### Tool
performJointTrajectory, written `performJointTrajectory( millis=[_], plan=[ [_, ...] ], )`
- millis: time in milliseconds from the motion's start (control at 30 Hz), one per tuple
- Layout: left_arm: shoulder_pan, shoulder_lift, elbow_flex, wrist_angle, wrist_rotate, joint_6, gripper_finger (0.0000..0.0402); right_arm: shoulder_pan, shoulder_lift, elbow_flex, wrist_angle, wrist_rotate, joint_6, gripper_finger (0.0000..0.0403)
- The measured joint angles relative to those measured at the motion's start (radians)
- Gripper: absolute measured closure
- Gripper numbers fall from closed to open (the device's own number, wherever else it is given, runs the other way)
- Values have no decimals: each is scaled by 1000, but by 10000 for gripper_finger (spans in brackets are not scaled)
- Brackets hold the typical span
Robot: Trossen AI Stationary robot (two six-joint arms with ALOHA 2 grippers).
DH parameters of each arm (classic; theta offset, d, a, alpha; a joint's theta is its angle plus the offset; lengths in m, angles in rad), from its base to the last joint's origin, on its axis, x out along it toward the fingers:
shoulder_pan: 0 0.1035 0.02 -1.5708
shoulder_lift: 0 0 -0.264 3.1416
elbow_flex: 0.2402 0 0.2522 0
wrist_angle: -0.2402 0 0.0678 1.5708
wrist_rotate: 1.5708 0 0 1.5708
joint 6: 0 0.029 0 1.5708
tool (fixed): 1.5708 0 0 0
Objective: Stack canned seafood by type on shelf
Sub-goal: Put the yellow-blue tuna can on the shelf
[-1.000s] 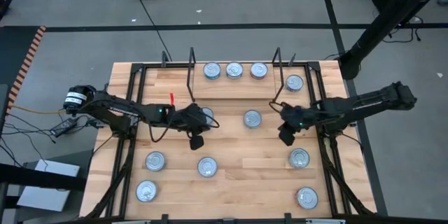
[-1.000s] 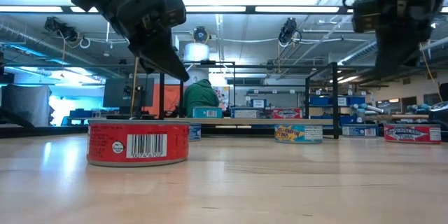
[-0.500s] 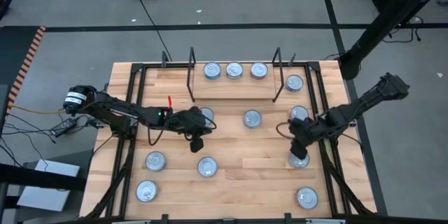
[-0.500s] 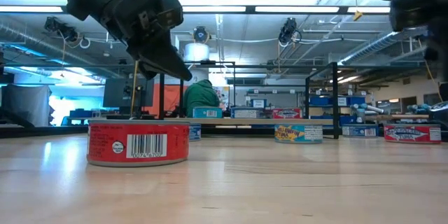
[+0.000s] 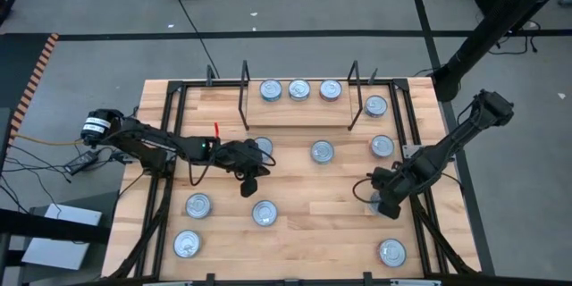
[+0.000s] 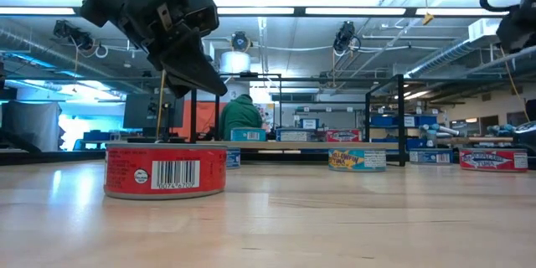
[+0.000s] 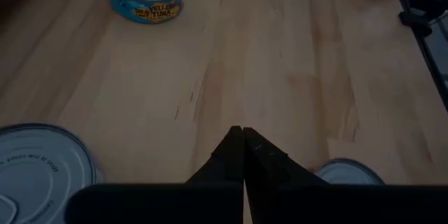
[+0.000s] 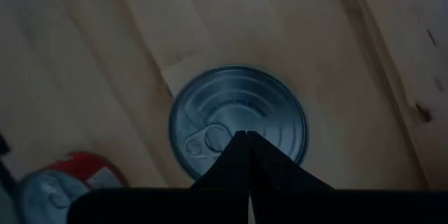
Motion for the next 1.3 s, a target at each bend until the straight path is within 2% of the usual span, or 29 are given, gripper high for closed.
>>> performJointTrajectory(
  millis=[400,767,967,1167,1300],
  plan=[
    [0,0,0,14,0,18,401,-1,111,0,83,1,0,399],
    [0,0,0,14,-5,59,400,-48,184,13,329,51,-36,398],
    [0,0,0,13,-5,59,400,-48,156,89,170,47,-62,398],
    [0,0,0,12,-5,58,400,-41,147,98,-82,-67,-40,398],
    [0,0,0,12,-5,55,400,-25,160,95,-134,-94,-54,398]
  ],
)
